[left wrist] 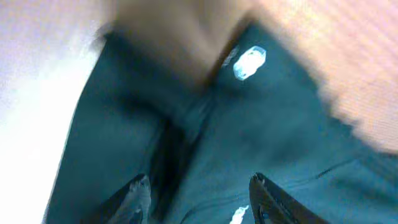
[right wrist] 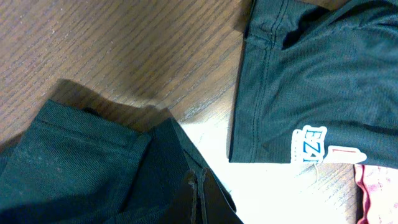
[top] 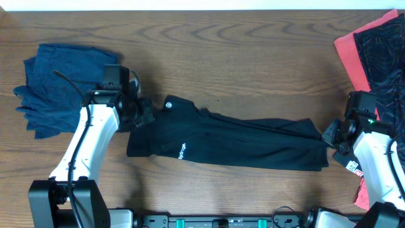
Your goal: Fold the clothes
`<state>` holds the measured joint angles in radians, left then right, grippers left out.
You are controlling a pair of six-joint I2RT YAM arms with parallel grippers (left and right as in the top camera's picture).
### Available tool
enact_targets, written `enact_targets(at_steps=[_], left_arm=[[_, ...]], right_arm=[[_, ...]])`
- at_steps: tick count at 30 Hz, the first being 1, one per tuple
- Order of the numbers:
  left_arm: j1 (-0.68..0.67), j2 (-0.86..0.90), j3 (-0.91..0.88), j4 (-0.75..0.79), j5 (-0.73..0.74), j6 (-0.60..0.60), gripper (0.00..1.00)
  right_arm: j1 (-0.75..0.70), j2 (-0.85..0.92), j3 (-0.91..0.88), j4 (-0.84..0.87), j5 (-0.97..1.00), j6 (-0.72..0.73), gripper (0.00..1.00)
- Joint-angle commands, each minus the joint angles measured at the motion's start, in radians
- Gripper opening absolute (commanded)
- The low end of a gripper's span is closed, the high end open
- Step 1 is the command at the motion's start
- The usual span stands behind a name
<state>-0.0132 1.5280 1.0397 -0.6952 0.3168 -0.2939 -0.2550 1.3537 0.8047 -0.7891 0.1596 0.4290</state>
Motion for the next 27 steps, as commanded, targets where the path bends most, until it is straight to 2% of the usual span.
enact_targets(at_steps=[1, 7, 10, 17, 27], left_arm=[[-0.001, -0.006, 0.004, 0.100, 0.057, 0.002, 0.54], [-0.027, 0.035, 0.004, 0.307, 0.043, 0.002, 0.54], [-0.037, 0.078, 0.004, 0.333, 0.038, 0.002, 0.60], [-0.043, 0.188, 0.004, 0.397, 0.039, 0.002, 0.66], [-0.097, 0.306, 0.004, 0.499, 0.038, 0.002, 0.67]], right_arm=[[-0.013, 0.006, -0.003, 0.000, 0.008, 0.012, 0.01], [-0.013, 0.006, -0.003, 0.000, 0.008, 0.011, 0.01], [-0.013, 0.006, -0.003, -0.001, 0.008, 0.011, 0.01], [-0.013, 0.006, -0.003, -0.001, 0.008, 0.011, 0.01], [-0.013, 0.006, -0.003, -0.001, 0.008, 0.011, 0.01]])
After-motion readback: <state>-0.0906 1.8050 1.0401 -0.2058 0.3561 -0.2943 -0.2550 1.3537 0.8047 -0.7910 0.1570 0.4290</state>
